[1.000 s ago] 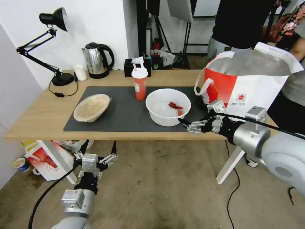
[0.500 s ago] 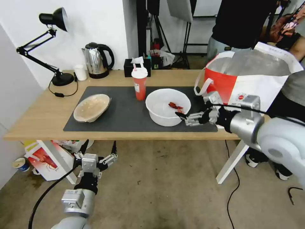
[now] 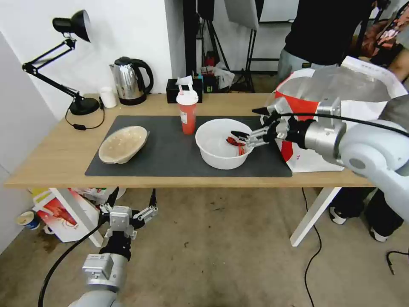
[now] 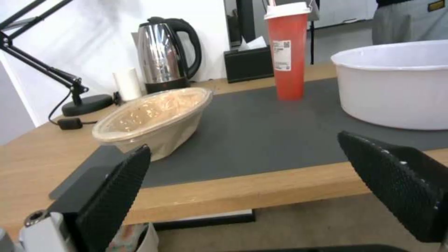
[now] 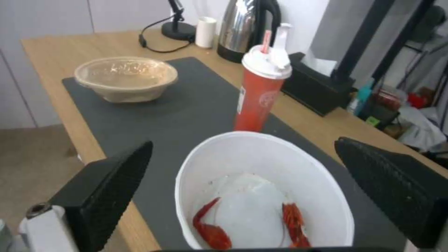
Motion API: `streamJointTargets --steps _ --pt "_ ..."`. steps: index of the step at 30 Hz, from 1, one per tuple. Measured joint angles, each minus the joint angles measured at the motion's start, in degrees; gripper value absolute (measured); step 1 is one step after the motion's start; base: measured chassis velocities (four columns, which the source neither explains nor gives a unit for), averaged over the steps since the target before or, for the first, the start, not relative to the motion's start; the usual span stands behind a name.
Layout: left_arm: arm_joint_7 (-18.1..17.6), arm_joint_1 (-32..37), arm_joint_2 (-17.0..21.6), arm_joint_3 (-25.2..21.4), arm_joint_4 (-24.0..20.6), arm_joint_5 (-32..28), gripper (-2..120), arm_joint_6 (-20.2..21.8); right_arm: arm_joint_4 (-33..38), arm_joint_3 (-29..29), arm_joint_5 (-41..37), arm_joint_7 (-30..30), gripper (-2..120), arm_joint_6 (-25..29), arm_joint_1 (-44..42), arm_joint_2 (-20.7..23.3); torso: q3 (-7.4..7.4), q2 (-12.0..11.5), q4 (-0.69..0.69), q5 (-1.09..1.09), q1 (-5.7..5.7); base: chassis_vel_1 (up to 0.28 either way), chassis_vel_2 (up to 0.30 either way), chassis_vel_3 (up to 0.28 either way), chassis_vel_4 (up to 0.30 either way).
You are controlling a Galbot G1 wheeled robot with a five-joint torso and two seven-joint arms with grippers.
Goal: Pick up the trash from the table and place it into the takeout bag.
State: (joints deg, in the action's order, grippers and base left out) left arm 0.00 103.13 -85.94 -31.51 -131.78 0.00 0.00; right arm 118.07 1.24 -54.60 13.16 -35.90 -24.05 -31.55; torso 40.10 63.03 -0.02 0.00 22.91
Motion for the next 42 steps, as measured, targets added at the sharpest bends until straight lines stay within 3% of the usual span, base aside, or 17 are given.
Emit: streamJointTargets --steps 21,25,28,36,42 --pt "0.0 0.0 0.0 0.0 0.0 0.0 100 0.0 -15.2 21.8 3.6 11.9 100 -2.6 29.1 -8.6 0.01 0.0 0.02 -0.01 0.01 0.000 0.000 0.000 0.000" --pt "0.0 0.0 0.0 0.0 0.0 0.0 100 0.0 -16.2 23.2 3.9 12.7 100 -2.7 31.0 -9.2 0.01 0.0 0.04 -0.03 0.01 0.000 0.000 0.000 0.000" --pt "0.0 0.0 0.0 0.0 0.0 0.0 100 0.0 -16.4 24.5 3.5 12.5 100 -2.9 32.0 -9.5 0.01 0.0 -0.02 0.02 0.01 0.000 0.000 0.000 0.000" --pt "0.0 0.0 0.0 0.0 0.0 0.0 100 0.0 -14.6 39.8 -5.3 4.6 100 -5.1 41.6 -13.5 0.00 0.0 0.02 -0.01 0.01 0.000 0.000 0.000 0.000" --pt "0.0 0.0 0.0 0.0 0.0 0.0 100 0.0 -13.1 44.9 -7.2 3.2 100 -5.5 43.3 -13.8 0.01 0.0 0.02 0.03 0.01 0.000 0.000 0.000 0.000"
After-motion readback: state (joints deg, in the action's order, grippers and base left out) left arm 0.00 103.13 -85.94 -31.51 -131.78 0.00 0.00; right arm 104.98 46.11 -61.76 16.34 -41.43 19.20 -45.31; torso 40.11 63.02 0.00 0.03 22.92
